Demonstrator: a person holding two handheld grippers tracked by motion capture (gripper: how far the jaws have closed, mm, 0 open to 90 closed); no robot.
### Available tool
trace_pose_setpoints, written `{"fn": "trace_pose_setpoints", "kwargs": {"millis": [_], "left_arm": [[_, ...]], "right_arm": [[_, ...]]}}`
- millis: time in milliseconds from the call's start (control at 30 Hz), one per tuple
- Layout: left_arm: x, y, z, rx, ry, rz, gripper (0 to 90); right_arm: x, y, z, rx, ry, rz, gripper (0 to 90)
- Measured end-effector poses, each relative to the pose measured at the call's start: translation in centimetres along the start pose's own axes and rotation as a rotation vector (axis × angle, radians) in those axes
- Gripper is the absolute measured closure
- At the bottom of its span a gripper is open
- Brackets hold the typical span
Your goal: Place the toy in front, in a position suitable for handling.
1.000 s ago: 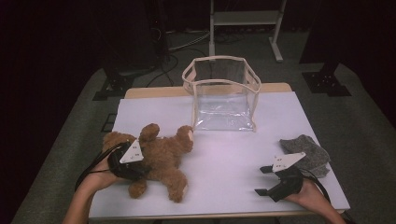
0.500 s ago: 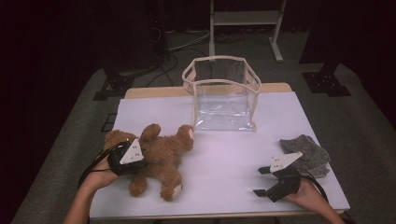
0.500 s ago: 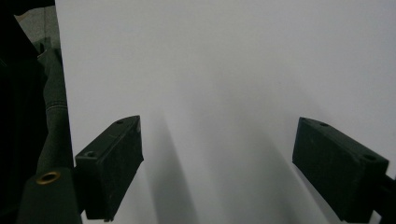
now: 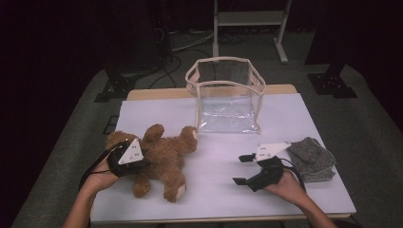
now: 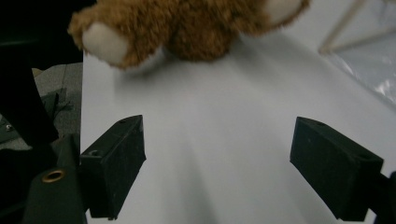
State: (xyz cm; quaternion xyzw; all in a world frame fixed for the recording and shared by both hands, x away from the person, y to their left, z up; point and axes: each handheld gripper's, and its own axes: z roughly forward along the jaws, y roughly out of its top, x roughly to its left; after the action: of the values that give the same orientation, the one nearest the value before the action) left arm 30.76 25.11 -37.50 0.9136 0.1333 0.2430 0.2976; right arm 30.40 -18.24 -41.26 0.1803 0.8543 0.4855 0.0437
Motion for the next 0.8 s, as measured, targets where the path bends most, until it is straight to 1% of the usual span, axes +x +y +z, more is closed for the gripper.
{"fn": "trace_pose_setpoints", "kwargs": {"millis": [100, 133, 167, 200, 233, 300, 333, 367, 400, 467, 533, 567, 600, 633, 667, 700, 733, 767, 800], "left_arm": [[0.1, 0.0, -0.1, -0.008, 0.0, -0.004, 63.9], [0.1, 0.0, -0.1, -0.01, 0.0, -0.005, 63.9], [0.1, 0.0, -0.2, -0.01, 0.001, -0.009, 63.9], [0.1, 0.1, -0.2, -0.012, 0.001, -0.006, 63.9], [0.0, 0.1, -0.2, -0.011, 0.001, -0.003, 64.0], [0.0, 0.3, -0.3, -0.013, 0.001, 0.002, 64.0], [0.0, 0.4, -0.3, -0.012, 0.0, 0.002, 64.0], [0.0, 0.5, -0.3, -0.014, 0.003, 0.0, 64.0], [-0.1, 0.6, -0.3, -0.012, 0.003, -0.001, 64.2], [-0.1, 0.8, -0.2, -0.009, 0.004, 0.003, 64.4], [-0.1, 0.9, -0.2, -0.006, 0.001, 0.005, 64.6], [-0.1, 0.9, -0.2, -0.007, 0.001, 0.003, 64.7], [-0.1, 0.9, -0.2, -0.008, 0.0, 0.001, 64.9], [-0.1, 0.9, -0.2, -0.012, 0.0, -0.003, 65.0], [-0.1, 0.9, -0.2, -0.015, 0.0, -0.007, 65.1], [-0.1, 0.8, -0.1, -0.02, -0.003, -0.016, 65.3], [0.0, 0.7, -0.1, -0.024, -0.009, -0.025, 65.7], [0.0, 0.6, -0.1, -0.027, -0.011, -0.033, 66.3], [0.0, 0.5, 0.0, -0.033, -0.011, -0.036, 66.6]], "right_arm": [[0.2, 2.5, 2.1, -0.011, 0.015, -0.05, 16.6], [0.2, 3.6, 3.3, -0.019, 0.041, -0.057, 16.6], [0.2, 3.9, 3.7, -0.022, 0.056, -0.057, 16.6], [0.6, 4.6, 4.9, -0.023, 0.097, -0.053, 16.6], [1.0, 4.9, 5.5, -0.019, 0.11, -0.062, 16.6], [2.1, 5.5, 7.0, -0.001, 0.138, -0.103, 16.6], [3.0, 5.7, 7.9, 0.006, 0.158, -0.141, 16.6], [3.6, 5.8, 8.5, 0.006, 0.167, -0.156, 16.6], [4.4, 5.9, 9.3, 0.009, 0.186, -0.17, 16.2], [5.2, 5.9, 10.4, 0.013, 0.208, -0.176, 15.2], [6.0, 5.9, 11.5, 0.032, 0.207, -0.19, 14.7], [6.2, 5.9, 11.9, 0.038, 0.195, -0.194, 14.7], [6.2, 5.9, 12.3, 0.039, 0.178, -0.192, 14.8], [6.1, 5.9, 12.7, 0.035, 0.174, -0.183, 14.9], [6.0, 5.9, 13.1, 0.036, 0.186, -0.169, 16.5], [5.9, 5.9, 13.4, 0.044, 0.195, -0.162, 20.7], [5.8, 6.0, 13.8, 0.058, 0.211, -0.165, 27.2], [5.7, 5.9, 14.2, 0.069, 0.214, -0.18, 39.7], [5.6, 5.9, 14.2, 0.069, 0.211, -0.188, 46.8]]}}
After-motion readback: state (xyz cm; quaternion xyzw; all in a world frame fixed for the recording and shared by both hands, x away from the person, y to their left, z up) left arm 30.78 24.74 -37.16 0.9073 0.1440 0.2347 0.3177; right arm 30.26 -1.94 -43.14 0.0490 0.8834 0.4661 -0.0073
